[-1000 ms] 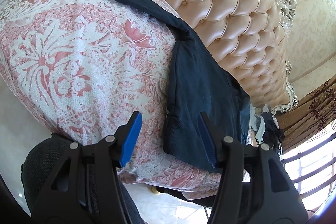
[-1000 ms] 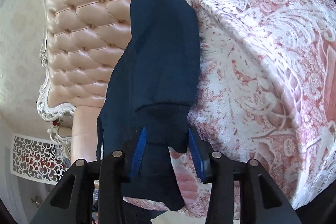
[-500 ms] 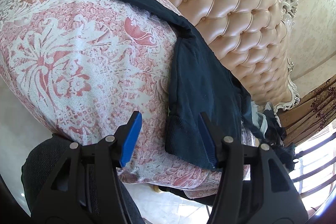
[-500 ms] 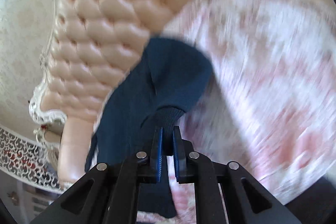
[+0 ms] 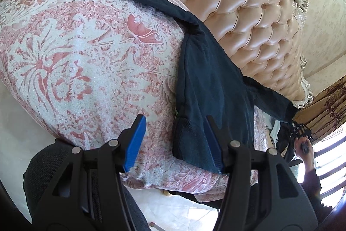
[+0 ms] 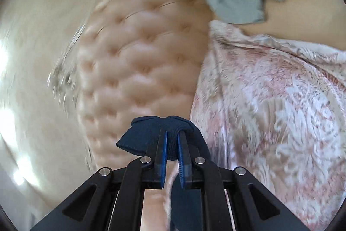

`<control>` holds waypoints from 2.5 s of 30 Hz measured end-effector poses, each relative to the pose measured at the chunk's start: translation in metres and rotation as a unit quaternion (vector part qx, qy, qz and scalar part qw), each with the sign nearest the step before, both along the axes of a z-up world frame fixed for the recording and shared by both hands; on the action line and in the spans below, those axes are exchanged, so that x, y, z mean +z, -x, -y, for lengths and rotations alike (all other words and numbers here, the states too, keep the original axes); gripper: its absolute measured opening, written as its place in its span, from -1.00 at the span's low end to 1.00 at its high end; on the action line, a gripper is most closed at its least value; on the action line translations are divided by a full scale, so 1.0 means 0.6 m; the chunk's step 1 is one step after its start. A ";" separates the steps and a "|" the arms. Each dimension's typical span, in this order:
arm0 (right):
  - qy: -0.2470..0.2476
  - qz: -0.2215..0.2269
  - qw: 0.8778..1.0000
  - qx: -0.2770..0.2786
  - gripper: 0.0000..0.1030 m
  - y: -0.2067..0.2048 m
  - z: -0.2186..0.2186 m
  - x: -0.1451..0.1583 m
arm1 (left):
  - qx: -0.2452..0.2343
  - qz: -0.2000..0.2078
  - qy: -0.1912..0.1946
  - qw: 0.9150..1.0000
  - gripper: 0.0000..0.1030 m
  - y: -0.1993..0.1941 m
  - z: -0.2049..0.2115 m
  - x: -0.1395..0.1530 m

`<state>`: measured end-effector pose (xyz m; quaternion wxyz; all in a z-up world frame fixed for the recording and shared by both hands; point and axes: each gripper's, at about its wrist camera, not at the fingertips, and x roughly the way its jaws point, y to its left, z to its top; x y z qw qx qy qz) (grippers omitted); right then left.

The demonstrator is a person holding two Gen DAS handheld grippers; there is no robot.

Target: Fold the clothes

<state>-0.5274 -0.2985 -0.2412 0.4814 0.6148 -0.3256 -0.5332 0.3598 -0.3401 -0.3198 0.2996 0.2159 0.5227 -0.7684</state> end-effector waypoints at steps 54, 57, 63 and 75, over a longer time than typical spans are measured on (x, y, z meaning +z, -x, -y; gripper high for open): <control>-0.162 -0.526 0.815 0.178 0.61 -0.391 -0.133 0.038 | 0.035 -0.090 -0.013 0.995 0.37 -0.036 0.006 0.005; -0.148 -0.513 0.812 0.233 0.61 -0.463 -0.187 0.034 | 0.084 -0.130 -0.041 0.987 0.40 -0.080 0.039 0.008; -0.099 -0.593 0.743 0.294 0.61 -0.575 -0.217 0.081 | 0.223 -0.160 -0.057 0.960 0.40 -0.212 0.193 0.014; -0.069 -0.593 0.761 0.254 0.61 -0.581 -0.209 0.138 | 0.244 -0.155 -0.106 0.951 0.08 -0.216 0.332 -0.040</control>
